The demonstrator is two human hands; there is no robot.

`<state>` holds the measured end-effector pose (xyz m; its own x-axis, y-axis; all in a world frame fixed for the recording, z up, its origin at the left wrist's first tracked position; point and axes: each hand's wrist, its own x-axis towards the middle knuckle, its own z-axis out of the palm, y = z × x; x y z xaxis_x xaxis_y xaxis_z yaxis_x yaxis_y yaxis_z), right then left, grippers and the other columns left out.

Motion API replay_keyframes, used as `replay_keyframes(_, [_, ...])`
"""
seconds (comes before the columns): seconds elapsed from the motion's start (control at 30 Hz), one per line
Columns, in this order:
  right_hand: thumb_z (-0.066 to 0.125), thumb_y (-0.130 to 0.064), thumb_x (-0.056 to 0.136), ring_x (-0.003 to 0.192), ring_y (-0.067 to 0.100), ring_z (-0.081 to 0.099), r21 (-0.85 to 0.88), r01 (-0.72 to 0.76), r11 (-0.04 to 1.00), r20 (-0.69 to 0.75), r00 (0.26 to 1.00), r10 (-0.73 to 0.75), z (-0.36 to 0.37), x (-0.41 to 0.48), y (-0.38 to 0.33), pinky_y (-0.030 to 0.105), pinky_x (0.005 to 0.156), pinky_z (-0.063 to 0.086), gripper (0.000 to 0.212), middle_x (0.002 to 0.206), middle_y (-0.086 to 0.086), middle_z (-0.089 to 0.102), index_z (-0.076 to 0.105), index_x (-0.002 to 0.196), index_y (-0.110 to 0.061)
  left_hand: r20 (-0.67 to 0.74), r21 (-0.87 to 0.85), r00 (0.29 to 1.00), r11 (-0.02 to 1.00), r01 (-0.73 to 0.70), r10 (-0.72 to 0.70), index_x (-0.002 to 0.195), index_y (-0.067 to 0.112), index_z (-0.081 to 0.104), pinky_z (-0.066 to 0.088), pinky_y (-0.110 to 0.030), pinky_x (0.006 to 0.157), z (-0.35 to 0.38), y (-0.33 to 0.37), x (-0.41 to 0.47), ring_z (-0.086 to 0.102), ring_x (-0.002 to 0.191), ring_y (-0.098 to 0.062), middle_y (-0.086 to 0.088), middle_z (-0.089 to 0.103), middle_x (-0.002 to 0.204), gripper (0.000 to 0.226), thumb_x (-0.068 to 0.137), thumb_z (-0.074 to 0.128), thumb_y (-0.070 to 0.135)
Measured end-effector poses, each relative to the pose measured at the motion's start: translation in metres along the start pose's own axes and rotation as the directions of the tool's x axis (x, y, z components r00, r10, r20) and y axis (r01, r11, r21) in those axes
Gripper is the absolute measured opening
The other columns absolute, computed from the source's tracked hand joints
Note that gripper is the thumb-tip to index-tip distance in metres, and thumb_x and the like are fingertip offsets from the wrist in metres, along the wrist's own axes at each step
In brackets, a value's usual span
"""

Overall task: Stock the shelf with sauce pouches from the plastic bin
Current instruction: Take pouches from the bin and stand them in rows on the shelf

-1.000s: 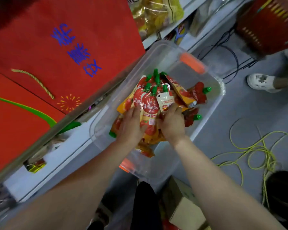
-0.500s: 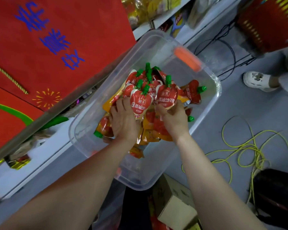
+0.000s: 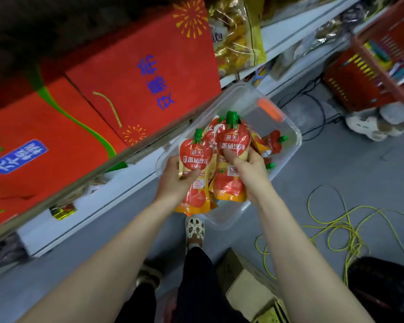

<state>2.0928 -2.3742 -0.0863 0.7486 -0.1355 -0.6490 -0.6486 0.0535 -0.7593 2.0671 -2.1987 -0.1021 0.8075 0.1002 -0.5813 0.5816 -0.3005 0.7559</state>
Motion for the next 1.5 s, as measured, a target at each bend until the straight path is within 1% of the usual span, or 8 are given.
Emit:
replay_keyframes(0.2, [0.075, -0.052, 0.073, 0.104, 0.023, 0.070, -0.073, 0.181, 0.981, 0.121, 0.978, -0.172, 0.063, -0.091, -0.035, 0.051, 0.095, 0.054, 0.049, 0.110, 0.000, 0.075, 0.066, 0.113, -0.027, -0.109, -0.104, 0.993, 0.993, -0.058, 0.046, 0.112, 0.032, 0.054, 0.051, -0.045, 0.094, -0.089, 0.005, -0.078, 0.062, 0.105, -0.019, 0.005, 0.065, 0.111, 0.031, 0.085, 0.063, 0.044])
replay_keyframes(0.37, [0.072, -0.037, 0.086, 0.100, 0.020, 0.071, -0.106, 0.364, 0.925, 0.194, 0.920, -0.339, 0.131, -0.166, -0.052, 0.051, 0.094, 0.055, 0.019, 0.103, -0.001, 0.076, 0.070, 0.101, -0.026, -0.214, -0.155, 0.964, 0.969, -0.194, 0.158, 0.110, 0.018, 0.060, 0.051, -0.049, 0.092, -0.177, -0.006, -0.145, 0.066, 0.099, -0.021, -0.004, 0.070, 0.107, 0.023, 0.089, 0.065, 0.026])
replay_keyframes(0.5, [0.069, -0.028, 0.091, 0.096, 0.012, 0.071, -0.112, 0.529, 0.841, 0.274, 0.830, -0.485, 0.189, -0.221, -0.060, 0.049, 0.094, 0.055, 0.011, 0.099, -0.006, 0.076, 0.069, 0.102, -0.025, -0.302, -0.194, 0.922, 0.931, -0.308, 0.242, 0.109, 0.022, 0.062, 0.052, -0.051, 0.091, -0.245, -0.018, -0.196, 0.068, 0.100, -0.021, -0.002, 0.072, 0.104, 0.037, 0.078, 0.065, 0.042])
replay_keyframes(0.8, [0.067, -0.049, 0.081, 0.101, 0.016, 0.070, -0.057, 0.778, 0.625, 0.359, 0.600, -0.714, 0.307, -0.326, -0.091, 0.052, 0.094, 0.052, 0.034, 0.105, -0.004, 0.075, 0.066, 0.107, -0.028, -0.474, -0.209, 0.784, 0.814, -0.542, 0.401, 0.111, 0.016, 0.063, 0.054, -0.049, 0.091, -0.377, -0.029, -0.293, 0.070, 0.098, -0.018, -0.002, 0.073, 0.104, 0.022, 0.090, 0.065, 0.021])
replay_keyframes(0.97, [0.070, -0.033, 0.086, 0.091, 0.021, 0.073, 0.014, 0.835, 0.550, 0.484, 0.475, -0.735, 0.362, -0.377, -0.135, 0.048, 0.086, 0.058, 0.016, 0.096, 0.001, 0.076, 0.070, 0.099, -0.024, -0.581, -0.217, 0.685, 0.727, -0.652, 0.440, 0.109, 0.019, 0.064, 0.055, -0.046, 0.088, -0.449, -0.013, -0.337, 0.071, 0.095, -0.021, -0.004, 0.074, 0.101, 0.020, 0.090, 0.066, 0.019])
replay_keyframes(1.17, [0.070, -0.008, 0.088, 0.072, 0.000, 0.069, 0.145, 0.832, 0.535, 0.605, 0.353, -0.714, 0.433, -0.408, -0.212, 0.015, 0.062, 0.052, 0.009, 0.079, -0.009, 0.073, 0.068, 0.092, -0.016, -0.743, -0.231, 0.529, 0.584, -0.778, 0.411, 0.112, 0.015, 0.062, 0.056, -0.027, 0.077, -0.530, 0.010, -0.352, 0.071, 0.092, -0.014, -0.001, 0.074, 0.100, 0.020, 0.091, 0.062, 0.013])
replay_keyframes(1.33, [0.073, -0.007, 0.085, 0.072, 0.003, 0.070, 0.161, 0.816, 0.555, 0.651, 0.334, -0.681, 0.508, -0.391, -0.269, 0.016, 0.060, 0.052, 0.014, 0.082, -0.004, 0.074, 0.070, 0.099, -0.007, -0.829, -0.180, 0.425, 0.546, -0.818, 0.364, 0.106, 0.021, 0.062, 0.055, -0.023, 0.074, -0.578, 0.028, -0.326, 0.070, 0.088, -0.009, 0.005, 0.073, 0.095, 0.019, 0.092, 0.061, 0.009])
replay_keyframes(1.5, [0.074, -0.004, 0.083, 0.065, 0.007, 0.070, 0.094, 0.815, 0.571, 0.710, 0.347, -0.613, 0.590, -0.352, -0.312, 0.023, 0.063, 0.054, 0.011, 0.075, -0.004, 0.073, 0.069, 0.084, -0.013, -0.824, -0.209, 0.452, 0.560, -0.802, 0.341, 0.113, 0.023, 0.061, 0.055, -0.028, 0.079, -0.601, 0.050, -0.285, 0.069, 0.099, -0.014, 0.001, 0.073, 0.107, 0.022, 0.092, 0.062, 0.015])
